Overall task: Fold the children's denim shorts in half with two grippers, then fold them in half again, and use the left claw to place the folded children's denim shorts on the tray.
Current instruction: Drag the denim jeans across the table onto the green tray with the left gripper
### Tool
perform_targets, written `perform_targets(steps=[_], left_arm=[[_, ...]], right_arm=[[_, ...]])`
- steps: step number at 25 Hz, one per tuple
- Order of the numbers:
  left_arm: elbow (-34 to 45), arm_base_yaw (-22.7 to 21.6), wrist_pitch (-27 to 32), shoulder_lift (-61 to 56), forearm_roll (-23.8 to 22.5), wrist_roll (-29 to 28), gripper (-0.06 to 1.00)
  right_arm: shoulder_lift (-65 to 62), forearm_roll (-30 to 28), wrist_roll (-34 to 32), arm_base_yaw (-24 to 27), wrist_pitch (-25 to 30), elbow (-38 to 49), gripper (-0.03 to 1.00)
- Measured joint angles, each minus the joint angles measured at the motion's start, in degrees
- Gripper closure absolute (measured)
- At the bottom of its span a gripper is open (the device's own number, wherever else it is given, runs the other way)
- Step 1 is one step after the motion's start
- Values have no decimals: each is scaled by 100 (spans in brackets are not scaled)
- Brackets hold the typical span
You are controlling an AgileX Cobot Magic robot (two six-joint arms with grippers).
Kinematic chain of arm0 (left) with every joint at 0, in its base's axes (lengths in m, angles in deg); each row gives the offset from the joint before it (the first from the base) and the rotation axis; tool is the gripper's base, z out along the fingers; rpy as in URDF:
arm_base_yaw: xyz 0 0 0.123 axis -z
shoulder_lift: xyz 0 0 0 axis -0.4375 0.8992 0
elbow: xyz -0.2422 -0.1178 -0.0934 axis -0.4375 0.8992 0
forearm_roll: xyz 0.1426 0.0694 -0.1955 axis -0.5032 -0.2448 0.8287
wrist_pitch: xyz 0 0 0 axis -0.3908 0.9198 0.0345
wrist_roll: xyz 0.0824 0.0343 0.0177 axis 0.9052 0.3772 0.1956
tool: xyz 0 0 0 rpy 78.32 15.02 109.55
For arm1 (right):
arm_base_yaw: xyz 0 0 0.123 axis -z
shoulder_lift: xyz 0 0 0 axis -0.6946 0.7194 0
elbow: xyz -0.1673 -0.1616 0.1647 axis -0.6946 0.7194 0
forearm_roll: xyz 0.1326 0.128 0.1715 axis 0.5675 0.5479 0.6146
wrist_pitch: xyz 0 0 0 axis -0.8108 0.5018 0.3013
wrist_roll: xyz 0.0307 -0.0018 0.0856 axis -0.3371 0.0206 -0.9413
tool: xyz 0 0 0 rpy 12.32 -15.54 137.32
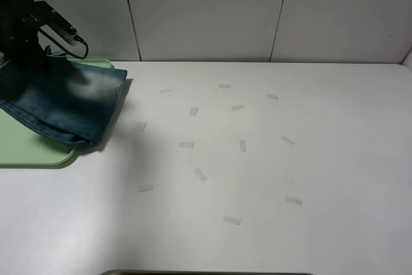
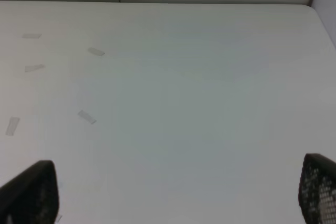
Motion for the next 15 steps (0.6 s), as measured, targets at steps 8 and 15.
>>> perform_targets(steps=[8,15], left_arm=[[0,-378,-12,5,-136,-142,81],[0,-415,-124,5,-101,-143,81]], right_arm=[[0,0,0,0,0,0,27],[0,0,0,0,0,0,27]])
